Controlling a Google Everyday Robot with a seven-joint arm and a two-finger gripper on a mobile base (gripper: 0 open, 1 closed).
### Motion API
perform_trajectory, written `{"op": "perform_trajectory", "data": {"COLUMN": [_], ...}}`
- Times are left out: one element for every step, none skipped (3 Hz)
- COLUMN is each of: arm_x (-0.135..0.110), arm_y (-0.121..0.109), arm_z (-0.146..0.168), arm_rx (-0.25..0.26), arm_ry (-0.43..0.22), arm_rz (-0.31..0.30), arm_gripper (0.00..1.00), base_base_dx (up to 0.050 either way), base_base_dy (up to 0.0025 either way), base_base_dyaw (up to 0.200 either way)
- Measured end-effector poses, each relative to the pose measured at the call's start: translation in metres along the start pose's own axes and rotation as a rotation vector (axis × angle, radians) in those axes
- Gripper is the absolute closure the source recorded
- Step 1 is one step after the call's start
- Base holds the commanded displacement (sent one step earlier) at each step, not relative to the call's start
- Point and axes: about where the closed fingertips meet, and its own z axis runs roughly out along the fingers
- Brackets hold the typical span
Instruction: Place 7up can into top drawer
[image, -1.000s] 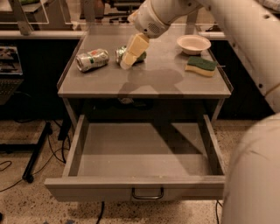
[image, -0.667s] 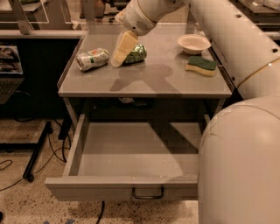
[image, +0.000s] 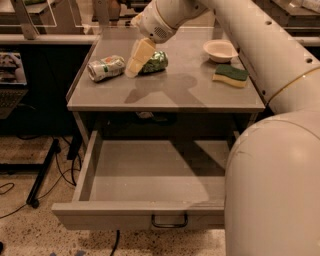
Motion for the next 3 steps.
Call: {"op": "perform_trajectory", "data": {"arm_x": [-0.004,-0.011,-0.019], "arm_y": [-0.008,-0.017,-0.026], "arm_z": [0.029,0.055,0.086], "arm_rx": [-0.024,-0.052,-0.091], "arm_ry": [-0.032,-0.068,-0.094], "arm_rz": [-0.030,-0.054,-0.092], "arm_gripper": [0.00,0.00,0.00], "base_base_dx": [0.000,0.000,0.000], "base_base_dy": [0.00000,0.00000,0.00000], "base_base_dyaw": [0.000,0.000,0.000]}}
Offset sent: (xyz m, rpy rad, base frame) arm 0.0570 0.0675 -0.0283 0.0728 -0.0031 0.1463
